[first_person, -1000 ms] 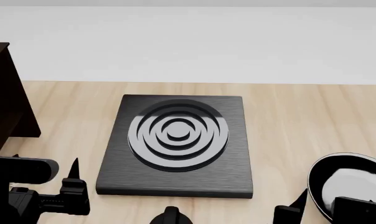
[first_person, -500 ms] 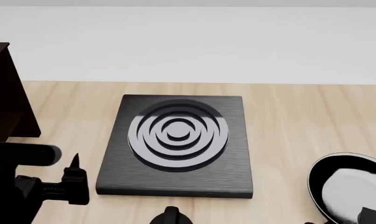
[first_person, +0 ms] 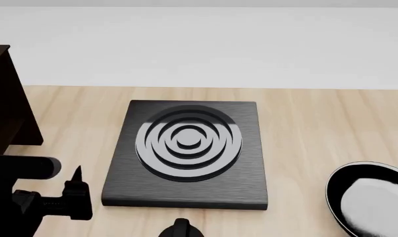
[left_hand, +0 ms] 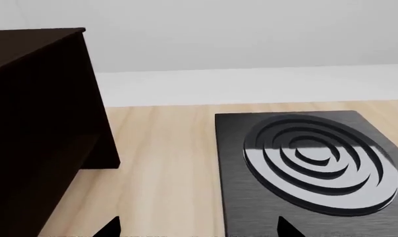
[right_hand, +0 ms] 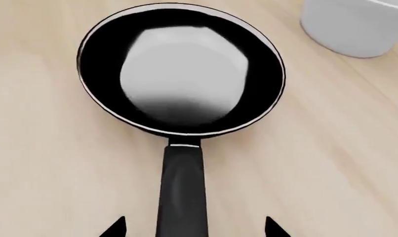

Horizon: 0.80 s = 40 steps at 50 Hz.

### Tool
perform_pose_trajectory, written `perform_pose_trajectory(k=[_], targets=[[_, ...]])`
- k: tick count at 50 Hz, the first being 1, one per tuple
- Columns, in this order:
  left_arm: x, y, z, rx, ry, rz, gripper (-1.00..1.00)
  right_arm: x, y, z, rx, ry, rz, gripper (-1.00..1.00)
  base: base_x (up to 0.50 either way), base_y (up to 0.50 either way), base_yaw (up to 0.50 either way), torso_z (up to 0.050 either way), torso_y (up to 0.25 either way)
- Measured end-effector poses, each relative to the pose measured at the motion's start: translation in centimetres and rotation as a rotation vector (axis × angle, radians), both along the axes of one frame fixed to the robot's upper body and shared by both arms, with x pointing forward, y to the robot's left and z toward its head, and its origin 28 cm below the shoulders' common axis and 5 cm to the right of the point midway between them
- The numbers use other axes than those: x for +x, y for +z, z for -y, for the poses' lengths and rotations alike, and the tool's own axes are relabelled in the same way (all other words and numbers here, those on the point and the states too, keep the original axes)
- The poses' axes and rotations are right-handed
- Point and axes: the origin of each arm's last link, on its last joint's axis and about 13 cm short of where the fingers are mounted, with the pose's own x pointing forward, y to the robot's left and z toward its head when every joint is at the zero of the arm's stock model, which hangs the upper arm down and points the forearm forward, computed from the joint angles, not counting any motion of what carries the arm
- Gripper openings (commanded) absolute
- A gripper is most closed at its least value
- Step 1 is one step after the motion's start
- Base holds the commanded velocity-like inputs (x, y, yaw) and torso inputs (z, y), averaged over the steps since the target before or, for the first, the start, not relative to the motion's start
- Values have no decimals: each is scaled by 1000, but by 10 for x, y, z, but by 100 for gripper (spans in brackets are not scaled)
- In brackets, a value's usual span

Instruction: Put the frying pan on the cabinet shelf.

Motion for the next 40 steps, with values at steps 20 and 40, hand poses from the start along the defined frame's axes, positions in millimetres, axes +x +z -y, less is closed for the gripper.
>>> perform_pose_trajectory(k=[20, 40], targets=[[0, -2, 0, -4, -1, -3, 100, -1, -22, 1, 0, 28, -82, 100, 1, 0, 0, 0, 0], [0, -3, 0, -6, -1, -5, 100, -1, -23, 0, 12, 46, -85, -100, 4, -1, 2, 0, 0]])
